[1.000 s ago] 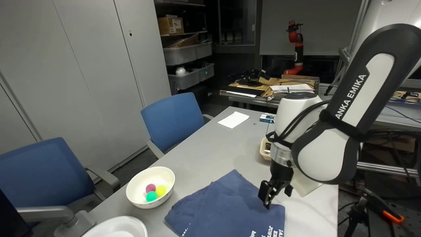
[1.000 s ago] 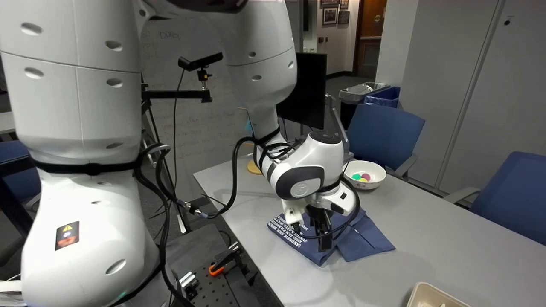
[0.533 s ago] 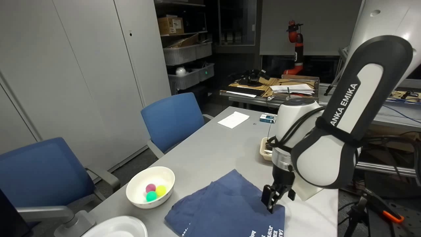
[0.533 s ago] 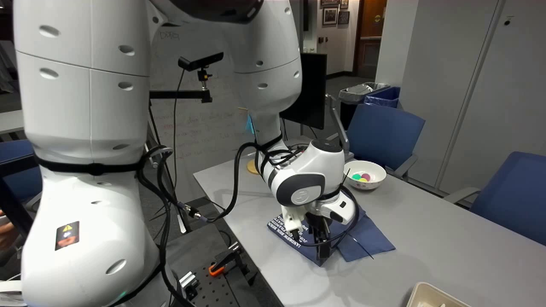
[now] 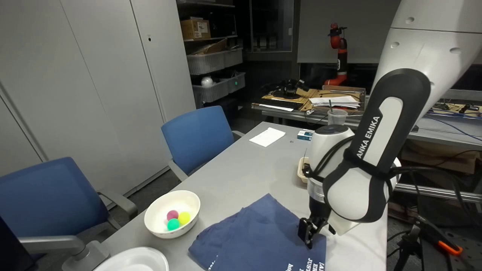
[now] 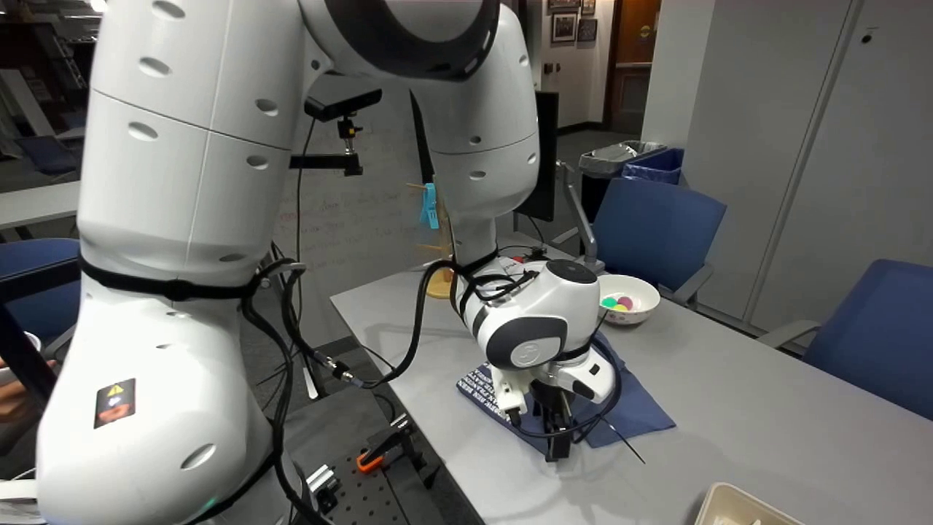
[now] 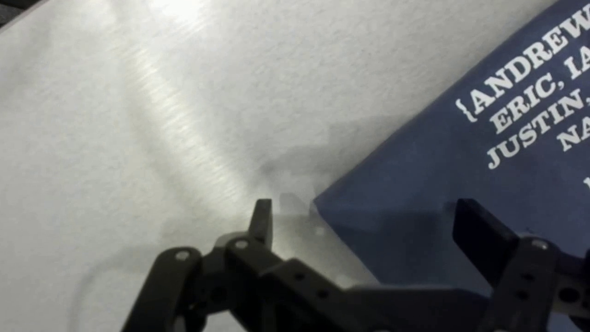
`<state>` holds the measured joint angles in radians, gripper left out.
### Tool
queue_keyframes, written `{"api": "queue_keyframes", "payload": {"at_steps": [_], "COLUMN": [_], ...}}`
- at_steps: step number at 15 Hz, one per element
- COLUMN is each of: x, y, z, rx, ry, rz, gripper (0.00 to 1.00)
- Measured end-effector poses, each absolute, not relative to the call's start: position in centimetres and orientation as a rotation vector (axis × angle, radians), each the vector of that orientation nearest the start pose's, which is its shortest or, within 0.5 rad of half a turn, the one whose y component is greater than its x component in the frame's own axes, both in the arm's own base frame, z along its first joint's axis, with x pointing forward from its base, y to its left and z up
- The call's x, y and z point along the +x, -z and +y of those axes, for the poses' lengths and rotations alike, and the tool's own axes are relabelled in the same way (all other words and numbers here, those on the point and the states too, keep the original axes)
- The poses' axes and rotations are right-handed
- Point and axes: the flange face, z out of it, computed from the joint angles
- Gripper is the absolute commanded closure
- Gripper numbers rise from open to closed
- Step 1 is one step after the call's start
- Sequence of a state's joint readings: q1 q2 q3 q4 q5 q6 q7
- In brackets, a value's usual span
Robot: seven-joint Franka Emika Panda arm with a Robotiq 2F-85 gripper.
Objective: Fold the t-shirt
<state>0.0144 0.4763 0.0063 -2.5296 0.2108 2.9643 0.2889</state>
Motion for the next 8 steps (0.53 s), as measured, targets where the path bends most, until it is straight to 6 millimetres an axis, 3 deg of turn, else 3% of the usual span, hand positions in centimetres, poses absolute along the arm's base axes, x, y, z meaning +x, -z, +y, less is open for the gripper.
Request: {"api": "queue_keyframes", "payload": {"at_steps": [1,8], "x": [43.8,44.57], "y": [-9.55,-8.95], "z": [-0.48,-0.01], "rx": [-3.023,-2.967], "ry": [-0.065,-0.073], "rz": [0.735,0.804], "gripper": [0.26,0.81]}}
